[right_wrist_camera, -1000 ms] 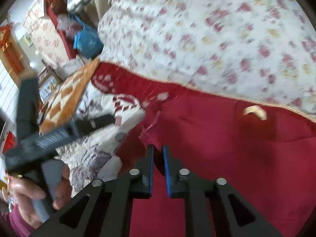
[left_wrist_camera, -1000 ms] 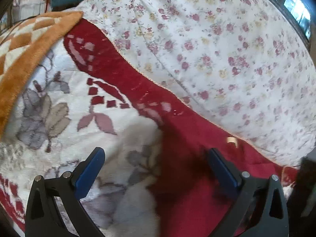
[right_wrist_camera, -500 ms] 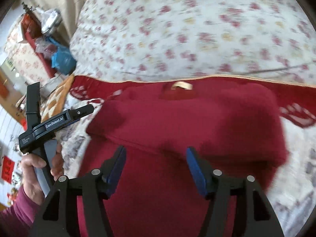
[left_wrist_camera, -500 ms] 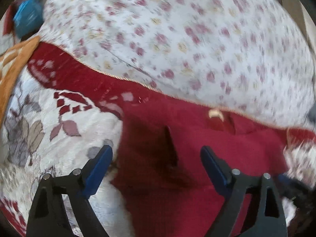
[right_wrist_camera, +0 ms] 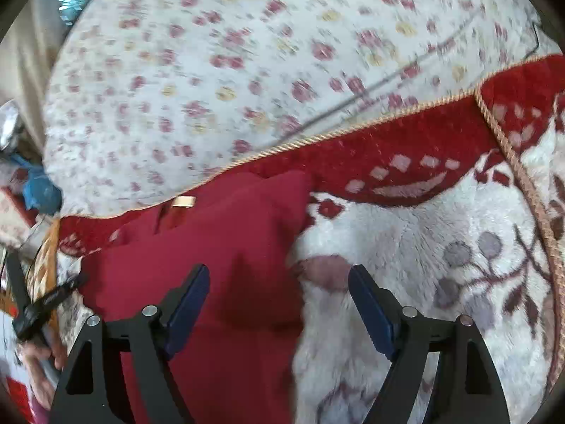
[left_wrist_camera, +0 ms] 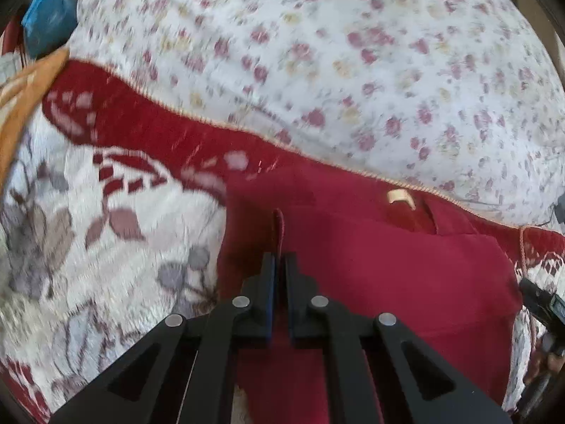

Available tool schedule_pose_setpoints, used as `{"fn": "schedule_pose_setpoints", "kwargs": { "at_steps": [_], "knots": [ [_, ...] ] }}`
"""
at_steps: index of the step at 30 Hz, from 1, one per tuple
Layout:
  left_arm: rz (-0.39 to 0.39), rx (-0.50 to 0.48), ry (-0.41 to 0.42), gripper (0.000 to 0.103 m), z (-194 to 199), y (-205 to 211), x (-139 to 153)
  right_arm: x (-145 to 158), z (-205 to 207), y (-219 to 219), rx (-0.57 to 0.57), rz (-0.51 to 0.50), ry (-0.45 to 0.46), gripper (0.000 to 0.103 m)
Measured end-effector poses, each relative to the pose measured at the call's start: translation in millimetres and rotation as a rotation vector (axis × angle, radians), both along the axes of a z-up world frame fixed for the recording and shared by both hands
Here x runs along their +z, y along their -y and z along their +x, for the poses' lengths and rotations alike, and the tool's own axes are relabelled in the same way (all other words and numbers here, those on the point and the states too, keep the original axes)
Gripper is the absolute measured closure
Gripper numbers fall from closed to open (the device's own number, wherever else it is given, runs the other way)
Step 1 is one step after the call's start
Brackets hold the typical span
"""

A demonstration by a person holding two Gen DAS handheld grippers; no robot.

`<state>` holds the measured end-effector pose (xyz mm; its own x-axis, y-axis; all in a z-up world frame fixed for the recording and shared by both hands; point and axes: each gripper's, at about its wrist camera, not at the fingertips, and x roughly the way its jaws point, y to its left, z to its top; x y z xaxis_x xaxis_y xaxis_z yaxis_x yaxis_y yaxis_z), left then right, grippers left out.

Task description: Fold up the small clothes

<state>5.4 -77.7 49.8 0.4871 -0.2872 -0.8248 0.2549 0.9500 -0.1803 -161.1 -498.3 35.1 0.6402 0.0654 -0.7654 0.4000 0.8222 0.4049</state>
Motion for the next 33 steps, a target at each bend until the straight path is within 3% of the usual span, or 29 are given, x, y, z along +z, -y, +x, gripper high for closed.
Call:
{"fn": "schedule_pose_setpoints", "kwargs": {
  "at_steps": [5, 6, 7, 8, 10, 11, 12, 14, 15, 17, 19, 20, 23, 24, 26, 30, 33],
  "knots": [
    [0.044, -0.028, 0.032, 0.098, -5, 11, -1, -17, 42, 16, -0.009, 0.114, -0.015, 0.018],
    [0.049, -0.031, 0.033, 0.097, -5, 13, -2, -23, 49, 17, 0.002, 0.136, -0.026, 0.029],
    [0.054, -0.03, 0.032, 0.097, -4, 14, -3, -27, 56, 16, 0.015, 0.137, -0.051, 0.07],
    [0.046, -0.031, 0.025, 0.097, -3, 14, -5, -26, 62, 15, 0.029, 0.087, -0.08, 0.082],
    [0.035, -0.037, 0.003, 0.084, -3, 14, -6, -14, 57, 13, 0.017, -0.043, -0.066, 0.083],
    [0.039, -0.038, 0.004, 0.065, -3, 14, -7, -12, 55, 12, 0.0, -0.126, -0.082, 0.083],
    [0.05, -0.033, 0.014, 0.054, -4, 15, -8, -16, 53, 13, -0.032, -0.217, -0.133, 0.083],
    [0.081, -0.024, 0.025, 0.054, -4, 18, -8, -22, 44, 22, -0.062, -0.163, -0.166, 0.08],
    [0.085, -0.025, 0.021, 0.054, -4, 19, -9, -17, 35, 25, -0.069, -0.112, -0.141, 0.08],
    [0.09, -0.023, 0.023, 0.054, -5, 18, -9, -1, 20, 15, -0.033, -0.135, -0.088, 0.078],
    [0.1, -0.019, 0.021, 0.054, -5, 19, -11, 11, 10, -2, 0.032, -0.145, -0.039, 0.064],
    [0.106, -0.018, 0.021, 0.054, -5, 19, -12, 11, 7, -13, 0.086, -0.138, -0.031, 0.062],
    [0.12, -0.017, 0.023, 0.054, -7, 20, -14, -10, 11, -26, 0.125, -0.24, -0.155, 0.063],
    [0.114, -0.017, 0.024, 0.054, -7, 19, -14, -16, 10, -23, 0.117, -0.237, -0.178, 0.063],
    [0.092, -0.013, 0.018, 0.054, -8, 15, -11, -8, -1, -13, 0.073, -0.162, -0.139, 0.061],
    [-0.006, 0.003, 0.009, 0.054, -6, 0, 3, 14, -11, -18, 0.062, -0.15, -0.066, 0.04],
    [-0.052, 0.0, 0.045, 0.054, -8, -3, 14, 22, -16, -30, 0.095, -0.123, -0.028, 0.037]
  ]
}}
